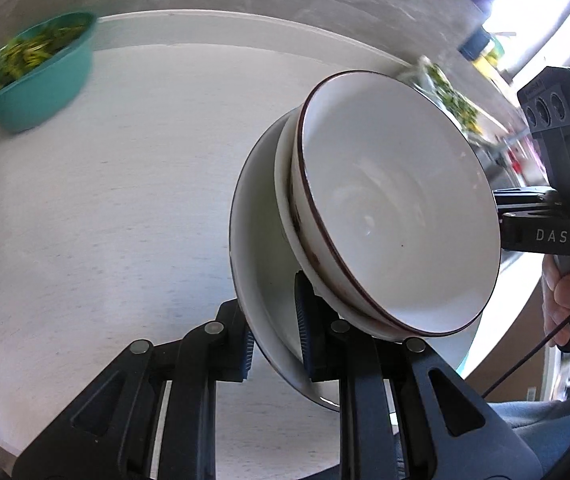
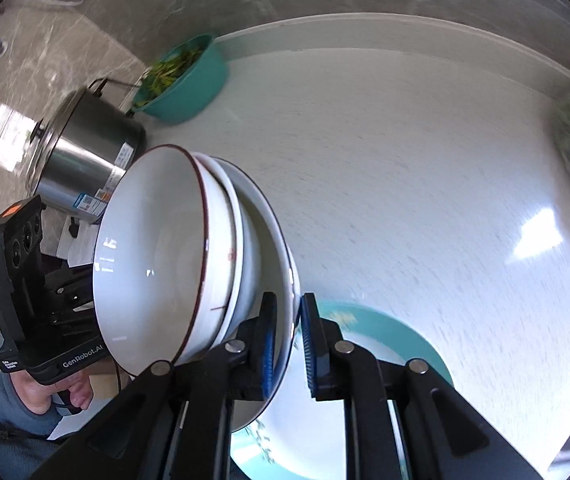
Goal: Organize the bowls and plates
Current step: 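Carry the stack with both grippers and lower it onto the teal floral plate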
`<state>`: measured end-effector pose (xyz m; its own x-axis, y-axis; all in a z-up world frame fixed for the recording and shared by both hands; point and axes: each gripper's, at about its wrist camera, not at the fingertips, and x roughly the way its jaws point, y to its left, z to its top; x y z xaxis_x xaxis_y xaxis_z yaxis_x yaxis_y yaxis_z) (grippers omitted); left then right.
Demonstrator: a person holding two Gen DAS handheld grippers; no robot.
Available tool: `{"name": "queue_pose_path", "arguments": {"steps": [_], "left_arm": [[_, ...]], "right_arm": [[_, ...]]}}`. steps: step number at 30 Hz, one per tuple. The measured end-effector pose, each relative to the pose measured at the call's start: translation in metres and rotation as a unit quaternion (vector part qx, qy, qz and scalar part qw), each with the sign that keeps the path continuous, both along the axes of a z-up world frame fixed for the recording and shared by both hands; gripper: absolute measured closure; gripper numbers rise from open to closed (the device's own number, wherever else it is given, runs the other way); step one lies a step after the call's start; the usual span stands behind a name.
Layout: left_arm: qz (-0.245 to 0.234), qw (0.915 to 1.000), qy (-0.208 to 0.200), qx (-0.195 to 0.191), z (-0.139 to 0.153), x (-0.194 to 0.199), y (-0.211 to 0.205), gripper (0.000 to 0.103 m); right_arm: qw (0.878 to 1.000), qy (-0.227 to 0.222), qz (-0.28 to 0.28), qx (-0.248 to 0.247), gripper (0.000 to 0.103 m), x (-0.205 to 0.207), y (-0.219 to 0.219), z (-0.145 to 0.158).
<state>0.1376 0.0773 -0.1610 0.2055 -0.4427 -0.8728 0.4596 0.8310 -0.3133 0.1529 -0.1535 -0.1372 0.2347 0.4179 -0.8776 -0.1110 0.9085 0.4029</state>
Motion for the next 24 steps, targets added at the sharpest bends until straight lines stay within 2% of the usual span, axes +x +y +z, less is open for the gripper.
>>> {"name": "queue_pose_path", "arguments": {"steps": [12, 20, 24], "left_arm": [[-0.107, 0.9938, 0.026, 0.016, -0.024, -0.039, -0.064, 0.087], [-0.140, 0.9890, 0.035, 0.031, -0.043, -0.058, -0.079, 0.087], [-0.149, 0.9874, 0.037, 0.038, -0.048, -0.056, -0.088, 0.086]], "right_arm": [[0.995, 0.016, -0.094, 0.011, 0.088, -0.058, -0.054, -0.016], [0.993, 0.029, -0.118, 0.015, 0.088, -0.077, -0.071, -0.033], [0.992, 0.032, -0.123, 0.019, 0.088, -0.083, -0.077, -0.039]]}}
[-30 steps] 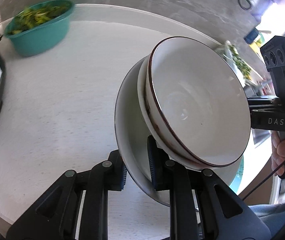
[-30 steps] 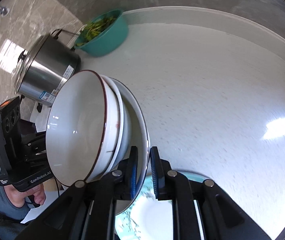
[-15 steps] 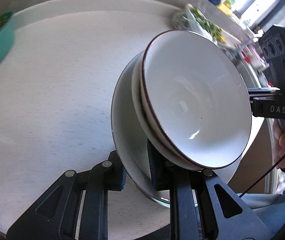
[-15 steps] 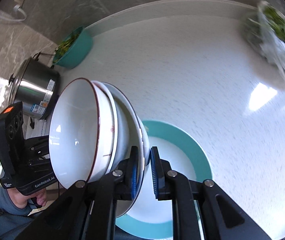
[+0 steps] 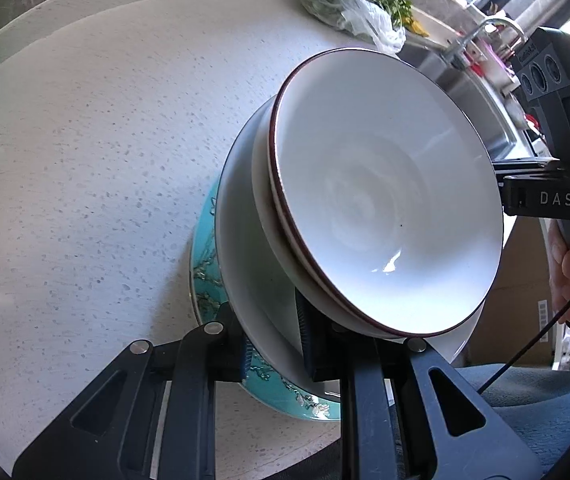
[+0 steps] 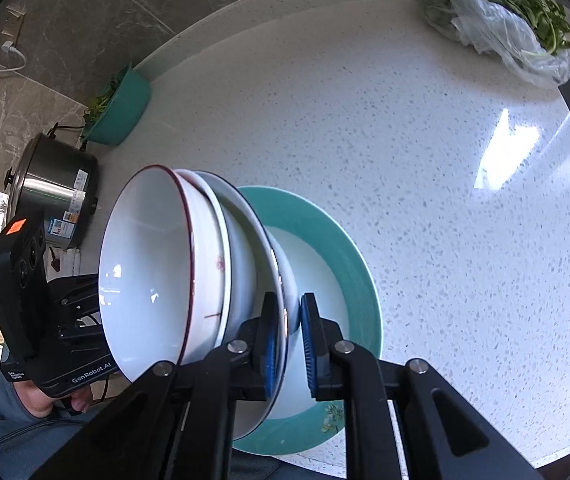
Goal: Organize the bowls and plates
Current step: 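Carry the stack with both grippers and lower it onto the teal floral plate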
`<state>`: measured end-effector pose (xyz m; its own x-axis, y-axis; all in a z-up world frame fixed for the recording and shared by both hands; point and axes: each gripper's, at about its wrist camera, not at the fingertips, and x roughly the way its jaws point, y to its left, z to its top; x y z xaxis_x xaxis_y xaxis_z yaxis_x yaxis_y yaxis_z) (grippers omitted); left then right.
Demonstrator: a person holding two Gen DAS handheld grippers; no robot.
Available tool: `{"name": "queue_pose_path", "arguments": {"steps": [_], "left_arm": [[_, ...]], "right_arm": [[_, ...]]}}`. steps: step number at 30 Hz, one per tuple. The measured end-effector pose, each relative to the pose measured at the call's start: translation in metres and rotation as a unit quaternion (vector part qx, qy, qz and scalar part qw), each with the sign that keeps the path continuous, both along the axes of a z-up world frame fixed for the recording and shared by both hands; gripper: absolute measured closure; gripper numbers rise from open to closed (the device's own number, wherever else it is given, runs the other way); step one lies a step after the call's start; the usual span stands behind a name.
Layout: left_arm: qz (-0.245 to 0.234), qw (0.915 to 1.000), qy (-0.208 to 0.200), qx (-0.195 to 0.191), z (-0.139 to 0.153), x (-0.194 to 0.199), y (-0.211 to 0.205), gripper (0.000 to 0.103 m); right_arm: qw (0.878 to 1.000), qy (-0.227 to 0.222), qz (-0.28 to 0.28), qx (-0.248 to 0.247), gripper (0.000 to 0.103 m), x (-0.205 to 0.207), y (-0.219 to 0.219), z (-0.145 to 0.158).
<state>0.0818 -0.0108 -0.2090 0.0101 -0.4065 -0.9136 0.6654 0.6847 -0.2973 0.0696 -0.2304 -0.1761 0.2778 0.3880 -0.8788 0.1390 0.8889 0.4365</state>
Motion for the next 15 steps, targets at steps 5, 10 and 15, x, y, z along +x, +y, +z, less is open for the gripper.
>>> {"name": "queue_pose_path", "arguments": {"steps": [5, 10, 15], "left_arm": [[-0.009, 0.9999, 0.005, 0.009, -0.010, 0.002, -0.014, 0.086], [-0.011, 0.9999, 0.001, 0.008, -0.012, 0.001, -0.016, 0.085], [-0.012, 0.9999, -0.005, 0.007, -0.012, 0.001, -0.021, 0.084]], "right_arm": [[1.000, 0.005, -0.003, -0.002, 0.088, -0.003, -0.001, -0.006], [1.000, 0.006, -0.008, -0.001, 0.088, -0.006, 0.004, -0.011], [1.000, 0.006, -0.011, 0.002, 0.088, -0.010, 0.003, -0.015]]}}
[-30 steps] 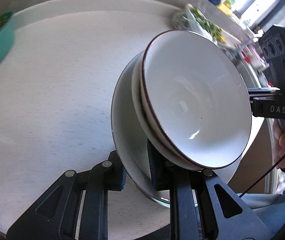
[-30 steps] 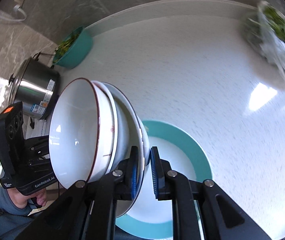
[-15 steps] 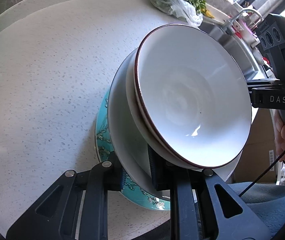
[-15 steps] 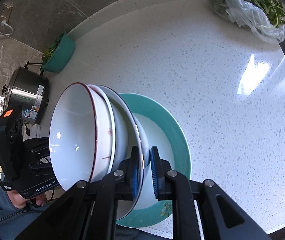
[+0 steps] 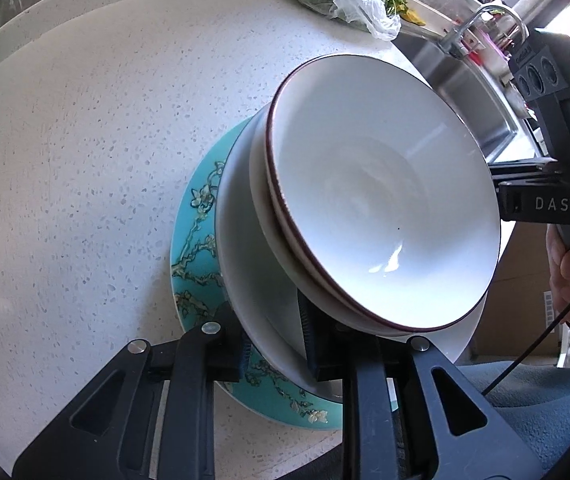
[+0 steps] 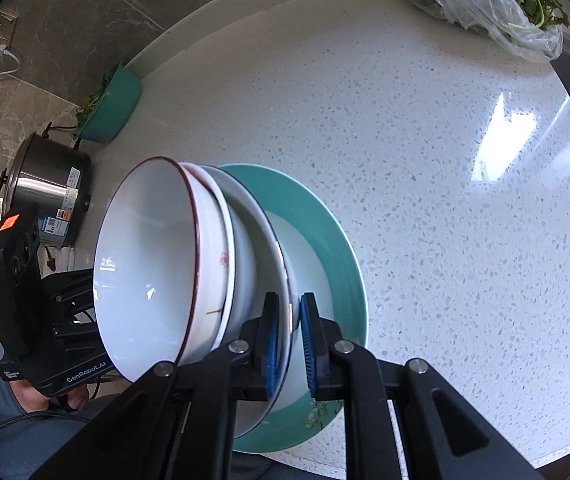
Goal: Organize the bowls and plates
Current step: 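Carry the stack with both grippers and lower it onto the teal floral plate, then open both grippers and lift them away from the stack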
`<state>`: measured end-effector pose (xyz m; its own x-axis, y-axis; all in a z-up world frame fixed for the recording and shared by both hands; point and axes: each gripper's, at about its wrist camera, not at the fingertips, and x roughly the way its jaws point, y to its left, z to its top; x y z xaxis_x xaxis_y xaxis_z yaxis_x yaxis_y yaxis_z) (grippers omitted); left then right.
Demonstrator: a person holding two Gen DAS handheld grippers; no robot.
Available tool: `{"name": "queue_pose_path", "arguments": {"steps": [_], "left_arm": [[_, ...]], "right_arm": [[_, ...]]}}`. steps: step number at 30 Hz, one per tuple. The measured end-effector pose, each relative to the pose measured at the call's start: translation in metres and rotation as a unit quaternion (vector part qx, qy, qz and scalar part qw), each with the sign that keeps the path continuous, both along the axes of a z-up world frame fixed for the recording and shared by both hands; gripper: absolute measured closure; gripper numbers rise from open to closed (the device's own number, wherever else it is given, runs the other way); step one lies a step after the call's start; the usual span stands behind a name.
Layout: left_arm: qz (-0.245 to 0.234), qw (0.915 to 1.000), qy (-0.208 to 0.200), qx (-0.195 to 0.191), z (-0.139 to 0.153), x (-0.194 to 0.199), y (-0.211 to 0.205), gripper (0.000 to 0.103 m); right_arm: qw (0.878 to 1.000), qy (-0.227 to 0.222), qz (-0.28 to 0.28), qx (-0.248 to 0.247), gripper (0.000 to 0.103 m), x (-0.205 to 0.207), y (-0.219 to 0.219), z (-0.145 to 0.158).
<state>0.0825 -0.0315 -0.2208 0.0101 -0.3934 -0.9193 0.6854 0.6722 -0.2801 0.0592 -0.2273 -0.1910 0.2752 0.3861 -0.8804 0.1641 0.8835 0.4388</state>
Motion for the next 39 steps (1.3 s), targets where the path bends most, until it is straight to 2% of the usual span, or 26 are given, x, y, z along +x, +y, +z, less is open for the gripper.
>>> {"name": "queue_pose_path", "arguments": {"steps": [12, 14, 16, 17, 21, 22, 24, 25, 26, 27, 28, 29, 30, 32, 36, 39], "left_arm": [[0.016, 0.9998, -0.013, -0.002, 0.002, 0.001, 0.003, 0.082], [0.017, 0.9997, -0.018, -0.004, 0.004, 0.000, 0.007, 0.082], [0.022, 0.9995, -0.022, -0.010, 0.007, -0.001, 0.010, 0.079], [0.027, 0.9993, -0.026, -0.011, 0.008, -0.001, 0.014, 0.072], [0.037, 0.9985, -0.027, -0.029, 0.015, -0.006, 0.025, 0.062], [0.038, 0.9983, -0.030, -0.033, 0.017, -0.009, 0.028, 0.056], [0.039, 0.9975, -0.032, -0.049, 0.024, -0.015, 0.032, 0.039], [0.042, 0.9969, -0.038, -0.054, 0.029, -0.019, 0.033, 0.007], [0.056, 0.9954, -0.061, -0.049, 0.034, -0.025, 0.035, 0.000], [0.068, 0.9933, -0.078, -0.051, 0.039, -0.029, 0.038, 0.000], [0.078, 0.9918, -0.086, -0.053, 0.042, -0.032, 0.040, 0.000], [0.091, 0.9900, -0.092, -0.057, 0.045, -0.036, 0.043, 0.000], [0.107, 0.9875, -0.102, -0.055, 0.048, -0.040, 0.045, 0.000], [0.137, 0.9823, -0.118, -0.047, 0.052, -0.052, 0.049, 0.000], [0.202, 0.9663, -0.157, -0.030, 0.062, -0.087, 0.050, 0.000], [0.228, 0.9545, -0.189, -0.037, 0.076, -0.114, 0.047, 0.000]], "right_arm": [[1.000, -0.012, -0.009, 0.001, 0.088, -0.005, 0.000, -0.004], [1.000, -0.014, -0.011, -0.006, 0.085, -0.008, 0.000, -0.002], [1.000, -0.013, -0.017, -0.014, 0.077, -0.010, 0.000, -0.001], [1.000, -0.012, -0.022, -0.017, 0.073, -0.013, 0.000, -0.001], [0.999, -0.018, -0.036, -0.017, 0.065, -0.024, -0.005, 0.004], [0.999, -0.020, -0.041, -0.015, 0.064, -0.026, -0.007, 0.006], [0.999, -0.024, -0.043, -0.015, 0.061, -0.029, -0.010, 0.008], [0.999, -0.028, -0.043, -0.015, 0.059, -0.031, -0.011, 0.011], [0.998, -0.032, -0.042, -0.015, 0.054, -0.033, -0.012, 0.014], [0.998, -0.038, -0.040, -0.018, 0.040, -0.035, -0.014, 0.018], [0.998, -0.040, -0.038, -0.034, 0.032, -0.036, -0.016, 0.022], [0.998, -0.045, -0.034, -0.041, 0.017, -0.037, -0.018, 0.025], [0.997, -0.058, -0.029, -0.034, 0.011, -0.040, -0.020, 0.030], [0.996, -0.083, -0.016, -0.027, 0.009, -0.046, -0.028, 0.040], [0.993, -0.115, 0.014, -0.029, 0.001, -0.058, -0.038, 0.058], [0.989, -0.142, 0.035, -0.026, 0.000, -0.067, -0.042, 0.077]]}}
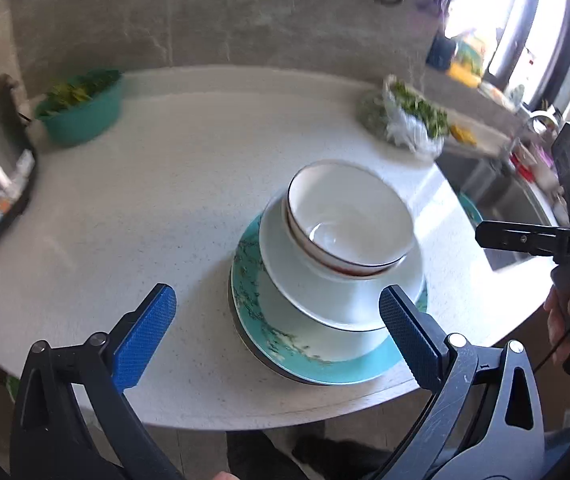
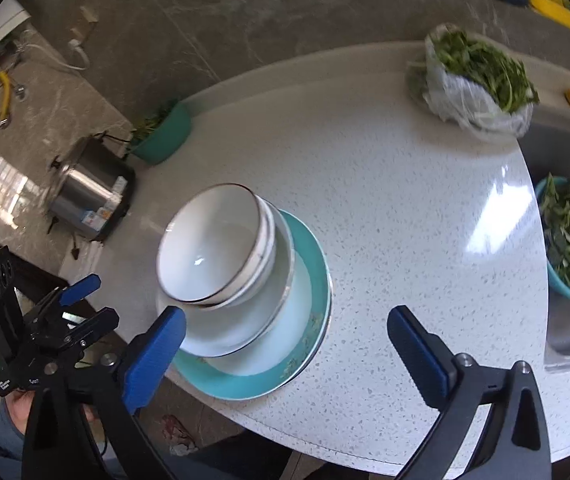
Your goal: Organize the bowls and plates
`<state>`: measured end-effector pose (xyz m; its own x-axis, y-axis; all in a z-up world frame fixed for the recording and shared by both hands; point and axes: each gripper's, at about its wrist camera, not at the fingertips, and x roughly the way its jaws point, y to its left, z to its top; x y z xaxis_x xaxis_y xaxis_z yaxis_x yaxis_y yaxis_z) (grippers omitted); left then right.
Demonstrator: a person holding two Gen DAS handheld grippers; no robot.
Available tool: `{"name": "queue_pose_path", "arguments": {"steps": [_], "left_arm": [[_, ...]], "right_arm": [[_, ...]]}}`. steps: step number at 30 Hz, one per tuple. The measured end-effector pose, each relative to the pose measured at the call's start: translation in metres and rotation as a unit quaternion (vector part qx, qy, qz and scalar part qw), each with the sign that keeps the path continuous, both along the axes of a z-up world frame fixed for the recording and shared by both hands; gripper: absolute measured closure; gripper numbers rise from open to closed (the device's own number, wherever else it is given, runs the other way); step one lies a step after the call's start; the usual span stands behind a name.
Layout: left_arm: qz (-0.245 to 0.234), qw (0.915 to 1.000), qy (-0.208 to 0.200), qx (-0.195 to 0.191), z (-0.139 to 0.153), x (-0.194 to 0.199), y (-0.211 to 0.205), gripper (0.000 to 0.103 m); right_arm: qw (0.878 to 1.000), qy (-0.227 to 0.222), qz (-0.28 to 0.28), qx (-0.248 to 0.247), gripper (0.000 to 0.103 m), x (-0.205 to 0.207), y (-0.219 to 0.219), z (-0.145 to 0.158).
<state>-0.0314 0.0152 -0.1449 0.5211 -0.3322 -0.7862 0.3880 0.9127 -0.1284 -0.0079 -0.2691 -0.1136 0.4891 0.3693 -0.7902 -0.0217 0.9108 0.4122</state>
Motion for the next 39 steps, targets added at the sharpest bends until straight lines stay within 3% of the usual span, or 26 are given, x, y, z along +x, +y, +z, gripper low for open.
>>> {"name": "queue_pose_path", "arguments": {"steps": [10, 12, 15, 18, 21, 24, 27, 39], "left_arm": [[0.025, 0.9988, -0.039, -0.012, 0.040, -0.047, -0.011, 0.000], [0.042, 0.9977, -0.052, 0.009, 0.054, -0.052, -0.009, 0.000], [0.102, 0.9876, -0.071, 0.096, 0.072, -0.060, -0.009, 0.000], [0.104, 0.9845, -0.072, 0.122, 0.078, -0.063, -0.010, 0.000], [0.122, 0.9833, -0.073, 0.113, 0.085, -0.069, -0.005, 0.000], [0.122, 0.9882, -0.033, 0.087, 0.089, -0.072, 0.001, 0.000], [0.118, 0.9914, -0.020, 0.052, 0.101, -0.077, 0.009, 0.000], [0.113, 0.9916, -0.033, 0.052, 0.119, -0.080, 0.012, 0.000]], "right_arm": [[0.996, -0.073, 0.031, -0.040, 0.000, -0.033, 0.027, 0.047], [0.995, -0.079, 0.025, -0.051, 0.000, -0.037, 0.032, 0.053], [0.994, -0.088, 0.014, -0.062, 0.000, -0.046, 0.040, 0.062], [0.992, -0.098, 0.005, -0.076, 0.000, -0.053, 0.050, 0.074], [0.989, -0.103, -0.011, -0.101, 0.000, -0.059, 0.060, 0.086], [0.988, -0.099, -0.025, -0.118, 0.000, -0.065, 0.068, 0.096], [0.987, -0.093, -0.038, -0.123, 0.000, -0.069, 0.071, 0.102], [0.987, -0.078, -0.065, -0.125, 0.000, -0.073, 0.077, 0.109]]}}
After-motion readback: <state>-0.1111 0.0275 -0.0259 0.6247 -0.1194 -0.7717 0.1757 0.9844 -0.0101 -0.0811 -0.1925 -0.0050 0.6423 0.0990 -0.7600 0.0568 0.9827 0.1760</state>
